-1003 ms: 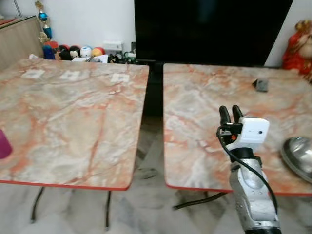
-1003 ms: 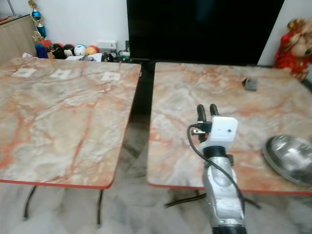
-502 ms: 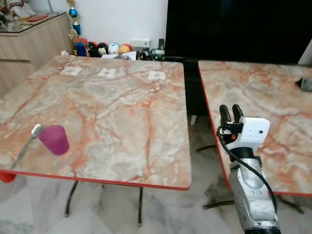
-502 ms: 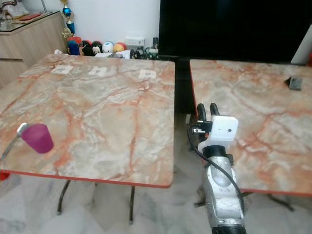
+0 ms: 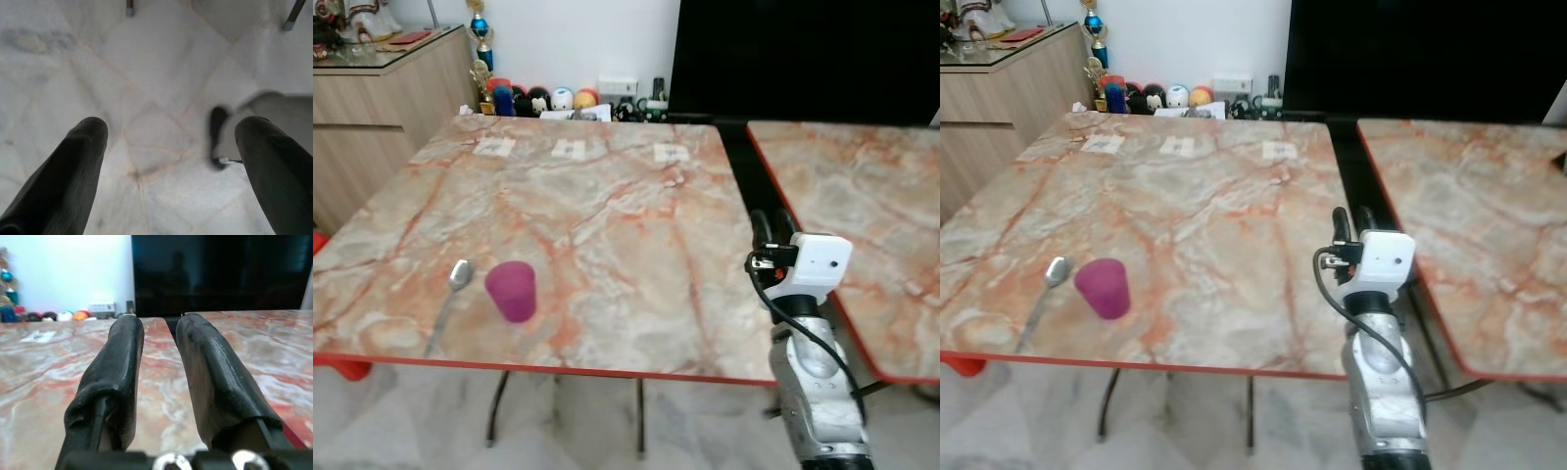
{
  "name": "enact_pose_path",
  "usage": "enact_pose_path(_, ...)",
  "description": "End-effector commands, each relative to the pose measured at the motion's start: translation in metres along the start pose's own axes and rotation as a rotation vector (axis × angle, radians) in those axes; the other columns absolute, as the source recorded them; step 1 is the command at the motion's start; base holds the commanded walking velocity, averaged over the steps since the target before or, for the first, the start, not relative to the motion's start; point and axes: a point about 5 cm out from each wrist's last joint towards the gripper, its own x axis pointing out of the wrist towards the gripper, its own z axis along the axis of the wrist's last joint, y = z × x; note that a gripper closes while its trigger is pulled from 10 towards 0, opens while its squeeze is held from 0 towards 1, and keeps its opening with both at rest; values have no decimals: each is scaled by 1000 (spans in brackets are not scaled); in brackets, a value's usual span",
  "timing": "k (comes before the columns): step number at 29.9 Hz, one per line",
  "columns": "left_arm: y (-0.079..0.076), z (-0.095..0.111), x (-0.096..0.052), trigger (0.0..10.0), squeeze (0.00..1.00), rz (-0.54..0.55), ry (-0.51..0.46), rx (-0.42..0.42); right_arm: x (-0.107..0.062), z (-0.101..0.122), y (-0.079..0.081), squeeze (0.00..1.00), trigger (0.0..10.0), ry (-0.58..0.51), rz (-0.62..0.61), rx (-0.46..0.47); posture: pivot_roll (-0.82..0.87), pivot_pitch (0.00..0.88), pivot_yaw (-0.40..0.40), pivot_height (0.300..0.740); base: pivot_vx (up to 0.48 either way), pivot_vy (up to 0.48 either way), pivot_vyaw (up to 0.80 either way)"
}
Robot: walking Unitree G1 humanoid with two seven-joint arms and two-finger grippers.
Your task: Setting the table
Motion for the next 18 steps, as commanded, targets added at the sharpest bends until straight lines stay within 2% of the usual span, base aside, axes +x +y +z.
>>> enact_pose_path(1, -1, 5, 1, 10000, 0, 2, -19, 13, 3, 6, 5, 0, 10000, -23, 16, 11, 14, 46, -27, 740, 0, 480, 0)
enact_pose_path(13, -10, 11, 5, 10000, 0, -11, -30, 25, 1, 5, 11, 0, 10000, -19, 56, 5, 14, 40, -23, 740, 0, 480, 0)
enact_pose_path(18, 2, 11, 4, 10000, 0, 1, -15, 22, 0, 6, 17, 0, 10000, -25, 98, -2, 14, 40, -23, 740, 0, 480, 0)
